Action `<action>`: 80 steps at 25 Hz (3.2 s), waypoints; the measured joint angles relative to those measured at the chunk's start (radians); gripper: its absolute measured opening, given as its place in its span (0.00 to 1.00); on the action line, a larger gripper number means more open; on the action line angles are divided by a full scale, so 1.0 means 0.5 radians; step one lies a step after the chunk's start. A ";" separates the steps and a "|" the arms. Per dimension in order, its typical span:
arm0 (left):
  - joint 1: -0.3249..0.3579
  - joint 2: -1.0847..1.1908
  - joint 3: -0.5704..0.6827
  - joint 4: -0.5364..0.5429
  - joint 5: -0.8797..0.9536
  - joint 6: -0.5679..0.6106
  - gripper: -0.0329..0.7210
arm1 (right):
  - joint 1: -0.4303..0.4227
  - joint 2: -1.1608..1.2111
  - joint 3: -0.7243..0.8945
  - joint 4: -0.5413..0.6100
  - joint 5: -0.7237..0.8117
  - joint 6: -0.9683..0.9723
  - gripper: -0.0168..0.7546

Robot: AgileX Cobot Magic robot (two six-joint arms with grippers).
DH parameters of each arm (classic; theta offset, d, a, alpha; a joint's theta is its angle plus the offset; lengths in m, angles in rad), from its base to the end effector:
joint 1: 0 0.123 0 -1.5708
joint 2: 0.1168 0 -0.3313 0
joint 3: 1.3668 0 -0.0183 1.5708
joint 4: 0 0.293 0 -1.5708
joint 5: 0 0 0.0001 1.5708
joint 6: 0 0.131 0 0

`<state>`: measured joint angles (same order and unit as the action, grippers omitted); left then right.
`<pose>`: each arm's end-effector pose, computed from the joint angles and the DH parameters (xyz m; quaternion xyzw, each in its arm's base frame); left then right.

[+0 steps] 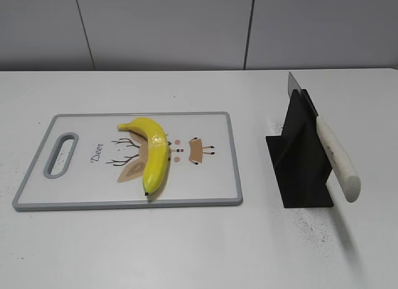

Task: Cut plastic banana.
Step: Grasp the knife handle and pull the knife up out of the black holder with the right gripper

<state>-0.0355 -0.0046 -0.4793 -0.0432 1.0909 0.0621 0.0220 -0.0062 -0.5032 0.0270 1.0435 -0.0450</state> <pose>0.0208 -0.0058 0.2688 0.0432 0.8638 -0.0149 0.5018 0.0208 0.0035 0.2827 -0.0288 0.8457 0.0074 0.5329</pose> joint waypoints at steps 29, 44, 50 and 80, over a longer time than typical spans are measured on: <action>0.000 0.000 0.000 0.000 0.000 0.000 0.69 | 0.000 0.000 0.000 0.000 0.002 0.000 0.76; 0.000 0.000 0.000 -0.001 0.000 0.000 0.69 | 0.000 0.742 -0.297 -0.019 -0.029 0.000 0.73; 0.000 0.004 0.000 -0.001 0.000 0.000 0.69 | 0.072 1.187 -0.449 0.123 -0.076 0.000 0.72; 0.000 0.015 0.000 -0.001 0.000 0.000 0.69 | 0.818 3.013 -0.920 0.012 -0.305 0.531 0.72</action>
<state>-0.0355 0.0029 -0.4793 -0.0438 1.0909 0.0621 0.4311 1.5001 -0.9631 0.0332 0.8912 0.2204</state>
